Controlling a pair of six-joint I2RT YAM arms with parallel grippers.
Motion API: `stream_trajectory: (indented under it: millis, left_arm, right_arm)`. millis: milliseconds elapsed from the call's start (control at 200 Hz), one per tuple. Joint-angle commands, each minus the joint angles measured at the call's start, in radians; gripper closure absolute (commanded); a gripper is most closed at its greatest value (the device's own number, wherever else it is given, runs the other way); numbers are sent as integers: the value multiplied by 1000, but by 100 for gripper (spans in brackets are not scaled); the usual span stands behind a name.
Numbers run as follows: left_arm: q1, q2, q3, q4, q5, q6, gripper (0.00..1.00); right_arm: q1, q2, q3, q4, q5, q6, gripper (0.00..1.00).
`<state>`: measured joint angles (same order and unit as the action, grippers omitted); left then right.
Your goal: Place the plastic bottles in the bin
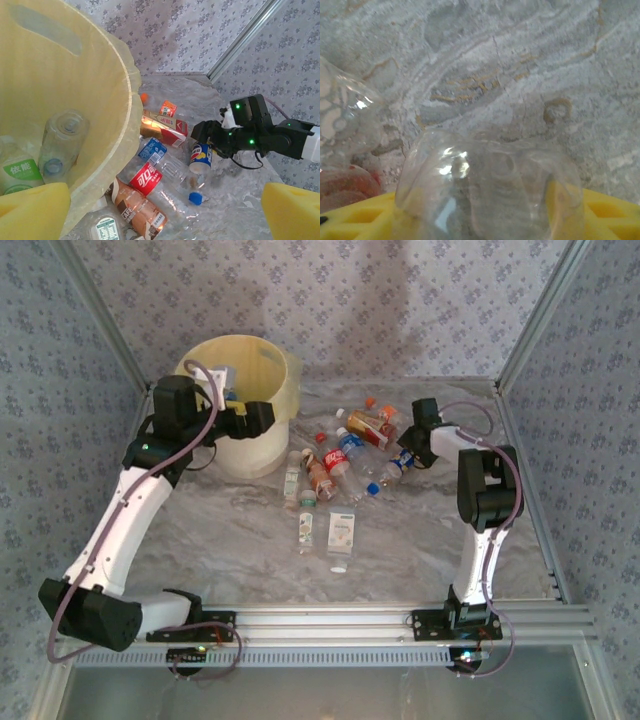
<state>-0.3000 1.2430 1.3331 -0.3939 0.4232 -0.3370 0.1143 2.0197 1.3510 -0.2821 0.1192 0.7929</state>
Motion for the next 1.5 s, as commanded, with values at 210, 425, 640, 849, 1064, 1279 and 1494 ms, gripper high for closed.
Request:
stream_trajectory:
  millis: [210, 425, 640, 849, 1064, 1279, 1494]
  left_arm:
    - [-71, -44, 39, -15, 19, 69, 2]
    - [-119, -44, 56, -8, 34, 81, 2]
    - [-168, 32, 103, -36, 72, 82, 2]
    - [-258, 170, 198, -114, 78, 109, 2]
    - [-311, 265, 232, -71, 152, 118, 2]
    - [-365, 340, 255, -41, 174, 117, 2]
    - [-427, 381, 217, 68, -5, 71, 2]
  right_arm:
    - [9, -280, -215, 227, 63, -132, 47]
    - [105, -558, -330, 317, 66, -278, 48]
    - [231, -689, -270, 285, -2, -355, 46]
    - [348, -735, -216, 329, -23, -407, 45]
    - [408, -740, -187, 372, -55, -420, 45]
    - [456, -730, -167, 409, -44, -387, 45]
    - [478, -693, -94, 392, -9, -288, 44]
